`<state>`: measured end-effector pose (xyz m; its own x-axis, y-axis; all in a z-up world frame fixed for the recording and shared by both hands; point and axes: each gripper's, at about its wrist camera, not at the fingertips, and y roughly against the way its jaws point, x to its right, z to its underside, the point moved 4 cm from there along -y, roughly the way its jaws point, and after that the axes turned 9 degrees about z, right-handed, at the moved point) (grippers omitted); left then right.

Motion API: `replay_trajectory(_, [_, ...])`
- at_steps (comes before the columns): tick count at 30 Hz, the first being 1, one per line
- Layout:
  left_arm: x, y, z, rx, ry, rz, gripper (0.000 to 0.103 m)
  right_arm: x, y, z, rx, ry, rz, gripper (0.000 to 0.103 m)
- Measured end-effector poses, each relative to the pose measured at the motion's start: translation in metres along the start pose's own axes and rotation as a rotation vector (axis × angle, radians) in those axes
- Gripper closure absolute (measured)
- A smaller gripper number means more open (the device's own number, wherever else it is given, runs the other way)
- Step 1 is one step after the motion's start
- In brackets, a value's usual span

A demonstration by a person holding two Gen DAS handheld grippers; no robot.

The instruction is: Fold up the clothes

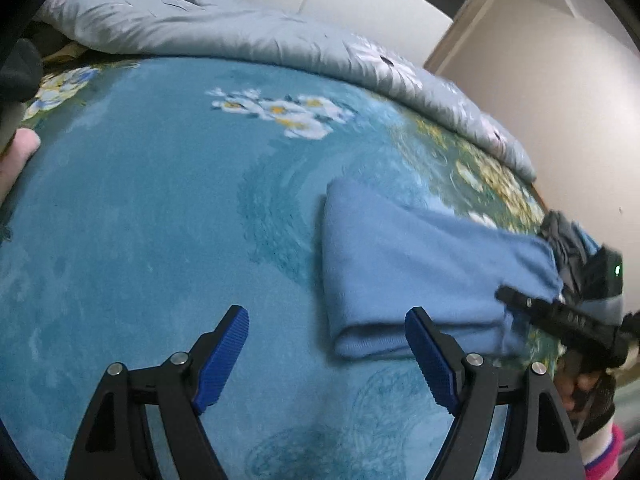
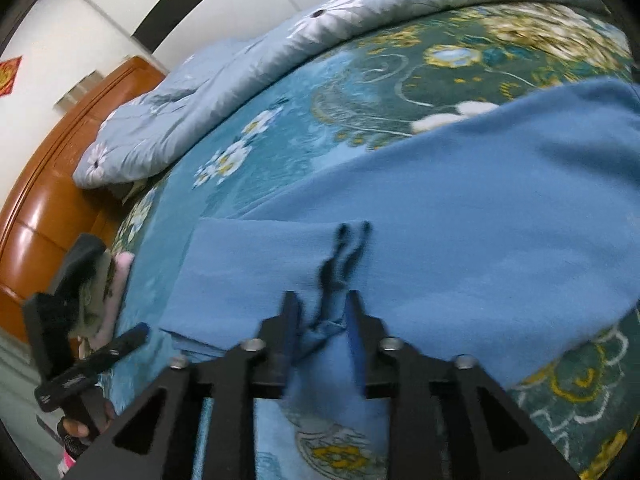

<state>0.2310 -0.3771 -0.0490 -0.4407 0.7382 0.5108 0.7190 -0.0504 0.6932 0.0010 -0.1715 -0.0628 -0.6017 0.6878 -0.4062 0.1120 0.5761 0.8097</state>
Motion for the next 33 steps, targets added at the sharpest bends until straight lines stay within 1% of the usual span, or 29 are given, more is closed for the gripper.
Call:
replay_trajectory(2, [-0.010, -0.008, 0.000, -0.027, 0.044, -0.018, 0.019, 0.005, -0.001, 0.001, -0.009, -0.032, -0.017, 0.068])
replay_trajectory(4, [-0.017, -0.018, 0.003, -0.071, 0.079, -0.030, 0.019, 0.005, -0.004, 0.003, -0.021, -0.060, -0.040, 0.064])
replay_trajectory(6, [-0.021, -0.026, 0.007, -0.108, 0.094, -0.048, 0.019, 0.001, -0.006, 0.004, -0.028, -0.068, -0.054, 0.064])
replay_trajectory(9, [-0.015, -0.027, 0.011, -0.118, 0.061, -0.081, 0.019, -0.006, -0.009, 0.007, -0.039, -0.070, -0.080, 0.063])
replay_trajectory(13, [-0.012, -0.029, 0.013, -0.131, 0.020, -0.113, 0.019, -0.010, -0.011, 0.007, -0.026, -0.077, -0.082, 0.063])
replay_trajectory(14, [-0.013, -0.028, 0.013, -0.128, 0.024, -0.108, 0.019, -0.011, -0.011, 0.006, -0.019, -0.080, -0.085, 0.070])
replay_trajectory(15, [-0.014, -0.027, 0.012, -0.125, 0.027, -0.103, 0.019, -0.013, -0.010, 0.005, -0.011, -0.080, -0.086, 0.079])
replay_trajectory(16, [-0.015, -0.026, 0.012, -0.122, 0.031, -0.098, 0.019, -0.016, -0.009, 0.004, -0.005, -0.068, -0.087, 0.092])
replay_trajectory(19, [-0.016, -0.024, 0.008, -0.100, 0.048, -0.074, 0.019, -0.031, -0.002, -0.003, 0.025, 0.016, -0.044, 0.094])
replay_trajectory(21, [-0.014, -0.020, 0.007, -0.079, 0.051, -0.049, 0.019, -0.043, 0.010, -0.012, 0.071, 0.100, -0.022, 0.095])
replay_trajectory(24, [-0.010, -0.015, 0.002, -0.050, 0.058, 0.017, 0.019, -0.052, 0.030, -0.027, 0.161, 0.191, 0.032, 0.095])
replay_trajectory(25, [-0.008, -0.016, 0.000, -0.047, 0.067, 0.051, 0.019, -0.049, 0.033, -0.030, 0.173, 0.204, 0.052, 0.095])
replay_trajectory(27, [-0.005, -0.017, -0.005, -0.041, 0.086, 0.119, 0.019, -0.038, 0.024, -0.031, 0.140, 0.196, 0.081, 0.095])
replay_trajectory(29, [-0.003, -0.024, -0.012, -0.046, 0.141, 0.229, 0.019, -0.025, 0.007, -0.026, 0.094, 0.177, 0.122, 0.095])
replay_trajectory(30, [-0.002, -0.028, -0.016, -0.049, 0.162, 0.253, 0.019, -0.017, 0.000, -0.024, 0.077, 0.162, 0.135, 0.095])
replay_trajectory(31, [-0.002, -0.034, -0.017, -0.057, 0.175, 0.249, 0.019, -0.010, -0.005, -0.022, 0.065, 0.146, 0.144, 0.095])
replay_trajectory(33, [-0.001, -0.045, -0.021, -0.073, 0.200, 0.241, 0.019, 0.000, -0.006, -0.021, 0.068, 0.108, 0.139, 0.095])
